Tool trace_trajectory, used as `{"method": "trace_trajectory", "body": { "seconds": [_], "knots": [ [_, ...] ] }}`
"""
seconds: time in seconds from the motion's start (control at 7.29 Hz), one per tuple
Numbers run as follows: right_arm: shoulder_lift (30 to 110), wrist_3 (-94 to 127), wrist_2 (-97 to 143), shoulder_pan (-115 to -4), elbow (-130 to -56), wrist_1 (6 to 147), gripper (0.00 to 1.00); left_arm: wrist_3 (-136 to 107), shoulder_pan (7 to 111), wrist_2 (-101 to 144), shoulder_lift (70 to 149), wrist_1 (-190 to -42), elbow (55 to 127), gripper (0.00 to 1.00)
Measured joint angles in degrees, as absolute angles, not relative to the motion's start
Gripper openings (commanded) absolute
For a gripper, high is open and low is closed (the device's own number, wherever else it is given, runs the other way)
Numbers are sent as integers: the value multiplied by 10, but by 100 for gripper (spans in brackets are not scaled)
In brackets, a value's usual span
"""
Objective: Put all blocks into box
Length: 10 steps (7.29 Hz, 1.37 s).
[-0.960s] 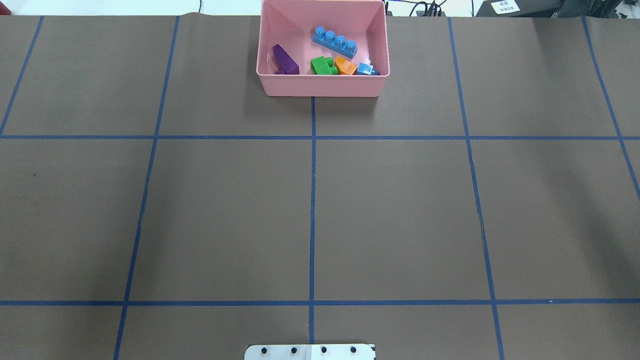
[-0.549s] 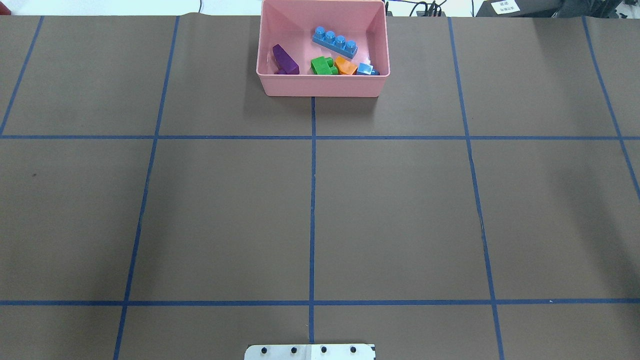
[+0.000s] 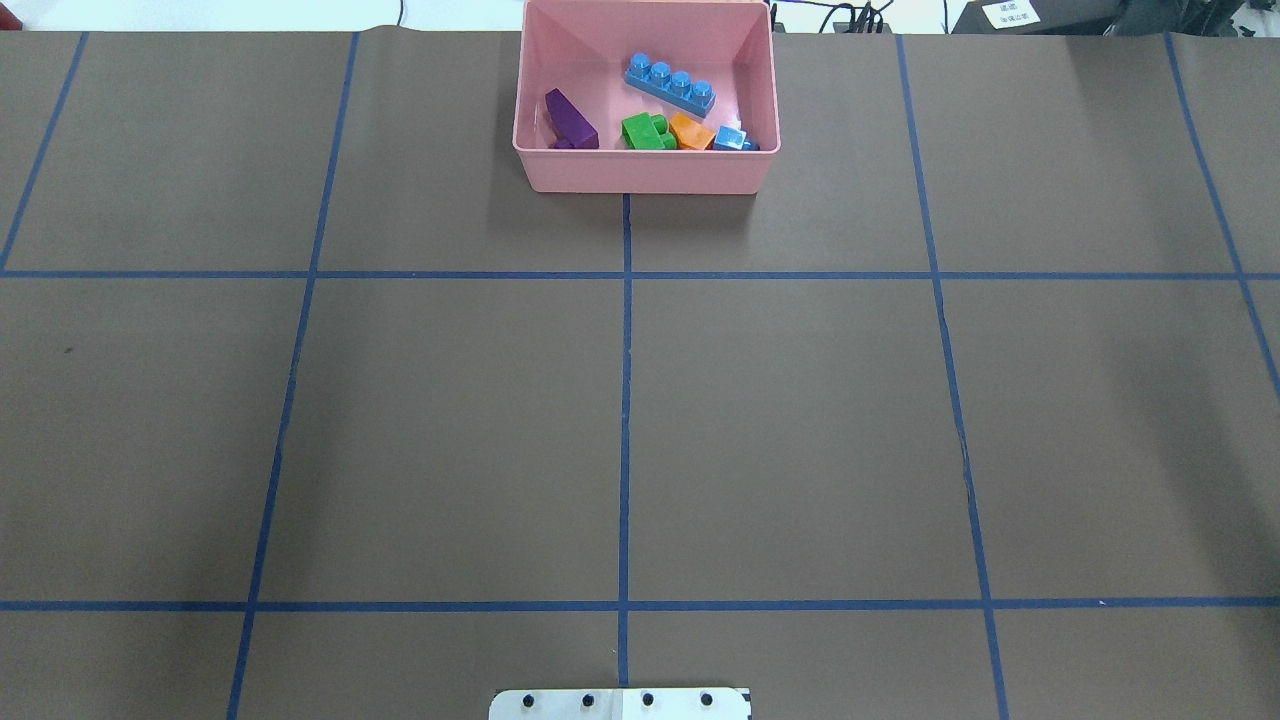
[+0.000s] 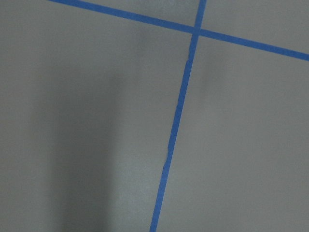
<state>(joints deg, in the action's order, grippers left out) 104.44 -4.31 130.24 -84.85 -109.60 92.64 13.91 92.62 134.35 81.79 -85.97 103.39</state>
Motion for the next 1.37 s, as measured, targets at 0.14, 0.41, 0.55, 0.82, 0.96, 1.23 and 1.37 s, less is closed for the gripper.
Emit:
{"method": "trace_trajectory", "body": {
  "seconds": [0.14, 0.41, 0.55, 0.82, 0.96, 1.23, 1.37],
  "knots": [
    [1045, -43, 1302, -850, -1096, 926, 100, 139, 926, 1344, 812, -860, 1035, 100],
    [1045, -43, 1304, -851, -1097, 926, 100, 140, 926, 1345, 808, -860, 1035, 100],
    [1045, -43, 1311, -852, -1097, 926, 100, 140, 926, 1345, 807, -860, 1035, 100],
    [1044, -36, 1329, -852, -1102, 926, 100, 140, 926, 1345, 807, -860, 1036, 100],
    [1043, -24, 1333, -852, -1108, 925, 100, 140, 926, 1346, 806, -860, 1038, 100],
    [1042, -4, 1334, -851, -1121, 925, 100, 140, 926, 1345, 802, -860, 1042, 100],
    [1042, -1, 1335, -851, -1124, 925, 100, 140, 927, 1345, 798, -860, 1047, 100]
  ]
}}
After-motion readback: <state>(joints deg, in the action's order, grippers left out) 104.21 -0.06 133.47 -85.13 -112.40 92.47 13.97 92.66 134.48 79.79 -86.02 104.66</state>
